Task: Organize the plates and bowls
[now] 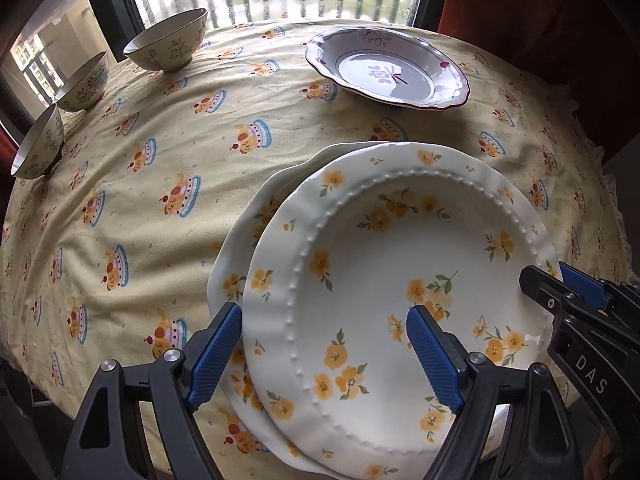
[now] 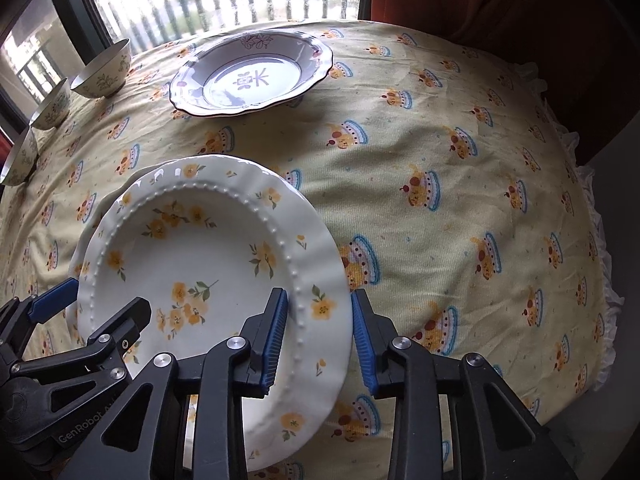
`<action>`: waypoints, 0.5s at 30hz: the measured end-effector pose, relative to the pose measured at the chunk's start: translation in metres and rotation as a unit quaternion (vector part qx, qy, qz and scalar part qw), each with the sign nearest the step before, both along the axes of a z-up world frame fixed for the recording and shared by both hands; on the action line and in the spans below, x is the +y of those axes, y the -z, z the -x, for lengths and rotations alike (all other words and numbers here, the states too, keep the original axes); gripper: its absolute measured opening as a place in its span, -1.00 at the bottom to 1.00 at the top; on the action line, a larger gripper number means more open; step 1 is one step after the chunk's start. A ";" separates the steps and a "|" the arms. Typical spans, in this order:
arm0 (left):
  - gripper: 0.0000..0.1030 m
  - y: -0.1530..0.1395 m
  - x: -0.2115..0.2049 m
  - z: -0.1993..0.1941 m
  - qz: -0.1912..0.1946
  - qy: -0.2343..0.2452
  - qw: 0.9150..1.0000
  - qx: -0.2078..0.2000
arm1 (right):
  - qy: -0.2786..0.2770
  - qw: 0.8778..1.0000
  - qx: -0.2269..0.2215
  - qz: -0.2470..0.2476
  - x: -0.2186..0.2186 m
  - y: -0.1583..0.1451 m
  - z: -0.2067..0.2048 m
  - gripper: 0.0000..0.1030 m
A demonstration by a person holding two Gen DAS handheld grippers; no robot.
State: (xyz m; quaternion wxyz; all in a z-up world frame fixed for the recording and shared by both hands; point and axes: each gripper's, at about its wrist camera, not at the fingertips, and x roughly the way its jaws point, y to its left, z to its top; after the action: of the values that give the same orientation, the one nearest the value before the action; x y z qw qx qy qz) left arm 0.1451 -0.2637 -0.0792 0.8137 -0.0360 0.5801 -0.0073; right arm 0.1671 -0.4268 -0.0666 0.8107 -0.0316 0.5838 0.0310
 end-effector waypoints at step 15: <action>0.67 -0.014 0.020 -0.002 0.021 0.026 0.999 -0.019 | 0.046 0.999 0.012 -0.014 0.013 0.008 -0.001 -0.16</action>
State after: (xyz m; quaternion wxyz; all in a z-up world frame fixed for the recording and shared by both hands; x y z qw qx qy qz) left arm 0.1476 -0.2439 -0.0649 0.8232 -0.0381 0.5650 -0.0415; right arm 0.1681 -0.4134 -0.0744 0.8046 0.0072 0.5938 0.0021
